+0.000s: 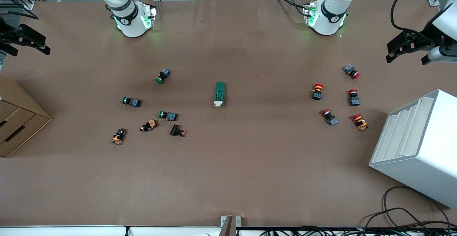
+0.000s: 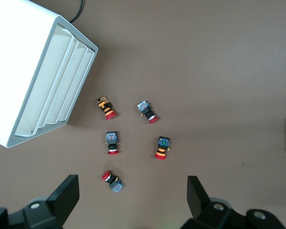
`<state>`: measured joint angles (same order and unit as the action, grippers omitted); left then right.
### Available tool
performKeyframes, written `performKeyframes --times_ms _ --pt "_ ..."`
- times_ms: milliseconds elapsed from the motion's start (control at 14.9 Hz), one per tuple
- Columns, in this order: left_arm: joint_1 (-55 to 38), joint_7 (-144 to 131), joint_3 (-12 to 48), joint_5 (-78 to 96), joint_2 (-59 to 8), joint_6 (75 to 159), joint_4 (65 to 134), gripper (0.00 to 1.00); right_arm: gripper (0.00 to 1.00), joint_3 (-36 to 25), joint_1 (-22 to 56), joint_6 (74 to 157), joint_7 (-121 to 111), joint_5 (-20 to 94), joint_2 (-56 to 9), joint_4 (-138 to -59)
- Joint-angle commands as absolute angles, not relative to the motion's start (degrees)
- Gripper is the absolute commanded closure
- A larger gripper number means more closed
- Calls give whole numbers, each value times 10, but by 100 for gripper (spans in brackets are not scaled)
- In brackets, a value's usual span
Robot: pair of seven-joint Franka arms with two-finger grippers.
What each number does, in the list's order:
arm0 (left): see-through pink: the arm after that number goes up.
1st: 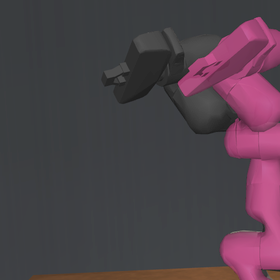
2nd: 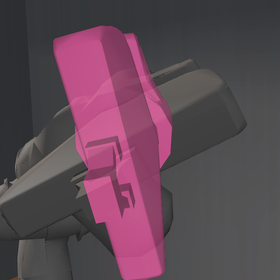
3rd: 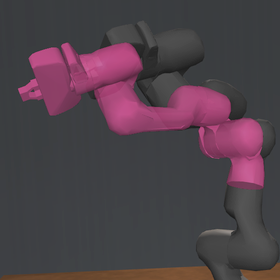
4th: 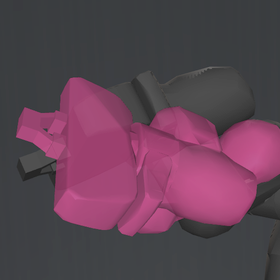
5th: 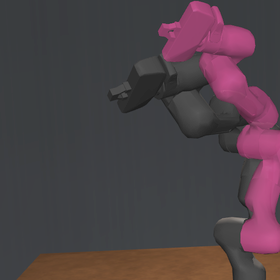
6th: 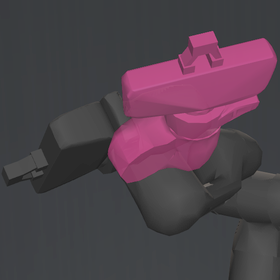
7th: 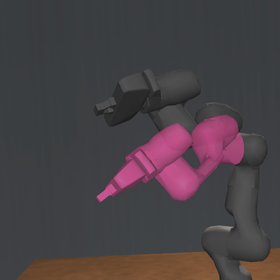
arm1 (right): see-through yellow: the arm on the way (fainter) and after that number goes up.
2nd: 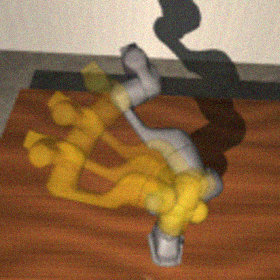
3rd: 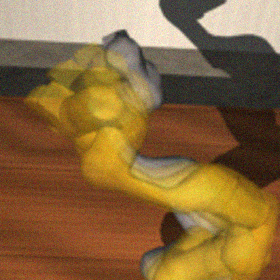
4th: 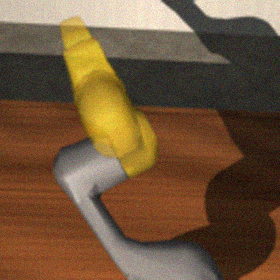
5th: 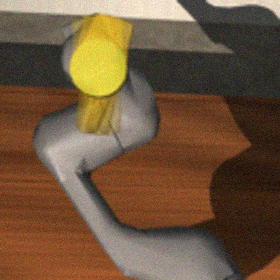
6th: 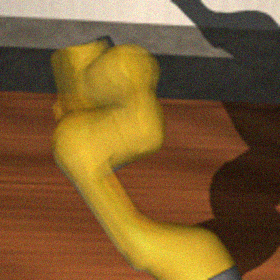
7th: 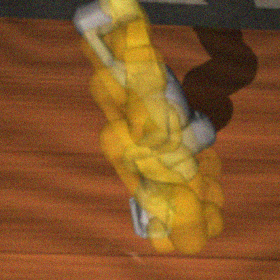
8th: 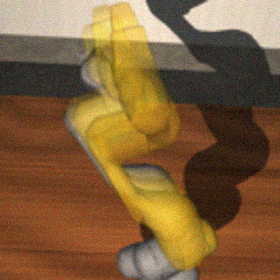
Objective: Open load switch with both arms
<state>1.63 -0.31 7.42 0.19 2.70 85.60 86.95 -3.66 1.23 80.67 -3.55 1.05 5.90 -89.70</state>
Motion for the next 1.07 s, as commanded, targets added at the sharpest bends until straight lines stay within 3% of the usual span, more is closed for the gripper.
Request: performKeyframes --times_ms 0,335,603,1004 --pt "19 -2 80 -8 26 844 857 0 0 -34 11 803 -23 23 78 -917" --pt "13 -2 83 -1 23 843 853 0 0 -34 11 802 -25 23 77 -917" --pt "4 -41 147 -2 6 844 834 0 0 -33 11 802 -25 23 77 -917" --pt "-24 -310 266 -11 -24 861 841 0 0 -34 11 801 -28 22 77 -917"
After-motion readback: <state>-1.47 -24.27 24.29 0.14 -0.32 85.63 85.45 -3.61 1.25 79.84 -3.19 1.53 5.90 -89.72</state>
